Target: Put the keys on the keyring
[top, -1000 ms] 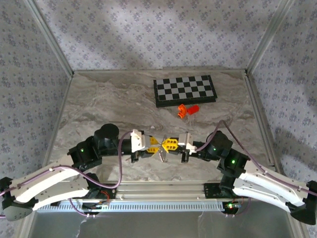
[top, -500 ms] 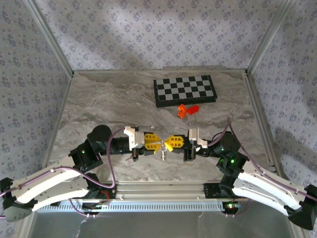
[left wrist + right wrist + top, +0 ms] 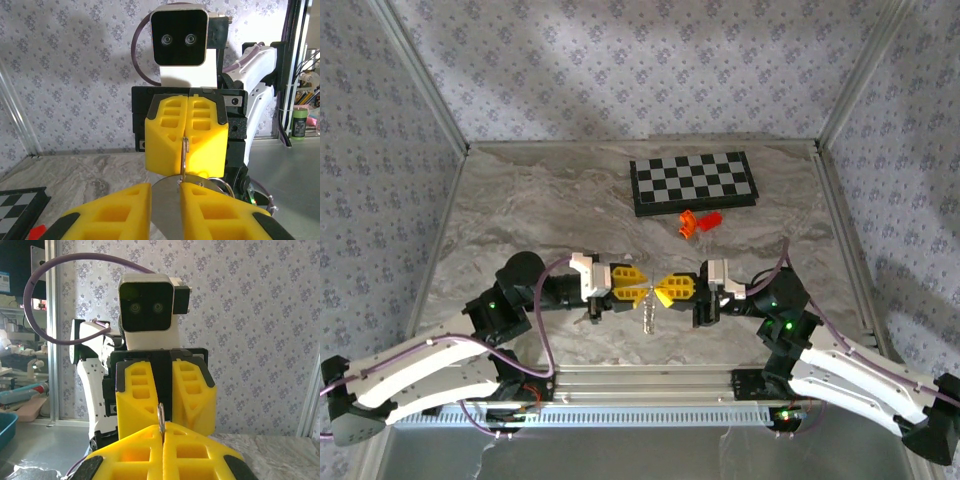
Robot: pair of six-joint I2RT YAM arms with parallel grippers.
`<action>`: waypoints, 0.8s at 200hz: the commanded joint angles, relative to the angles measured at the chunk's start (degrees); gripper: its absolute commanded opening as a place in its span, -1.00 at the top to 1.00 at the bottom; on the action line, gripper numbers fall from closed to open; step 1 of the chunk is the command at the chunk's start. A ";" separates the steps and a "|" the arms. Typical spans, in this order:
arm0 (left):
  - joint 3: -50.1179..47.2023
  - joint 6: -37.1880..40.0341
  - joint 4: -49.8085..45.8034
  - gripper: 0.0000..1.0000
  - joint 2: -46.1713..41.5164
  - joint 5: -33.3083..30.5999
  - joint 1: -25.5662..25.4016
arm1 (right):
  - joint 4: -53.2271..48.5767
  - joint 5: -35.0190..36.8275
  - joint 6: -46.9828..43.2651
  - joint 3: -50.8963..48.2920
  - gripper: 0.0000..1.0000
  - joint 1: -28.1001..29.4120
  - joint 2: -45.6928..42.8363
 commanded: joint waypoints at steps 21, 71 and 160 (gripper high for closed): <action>0.72 -1.30 5.87 0.56 1.33 2.85 -0.29 | 3.16 -0.60 1.06 -0.57 1.00 -0.25 -0.29; 0.72 -2.22 7.22 0.55 1.34 4.18 -0.36 | 4.00 -0.30 1.37 -1.19 1.00 -0.42 -0.31; 0.74 -2.62 8.82 0.60 2.46 4.61 -0.31 | 6.85 -0.64 2.95 -1.69 1.00 -0.54 -0.05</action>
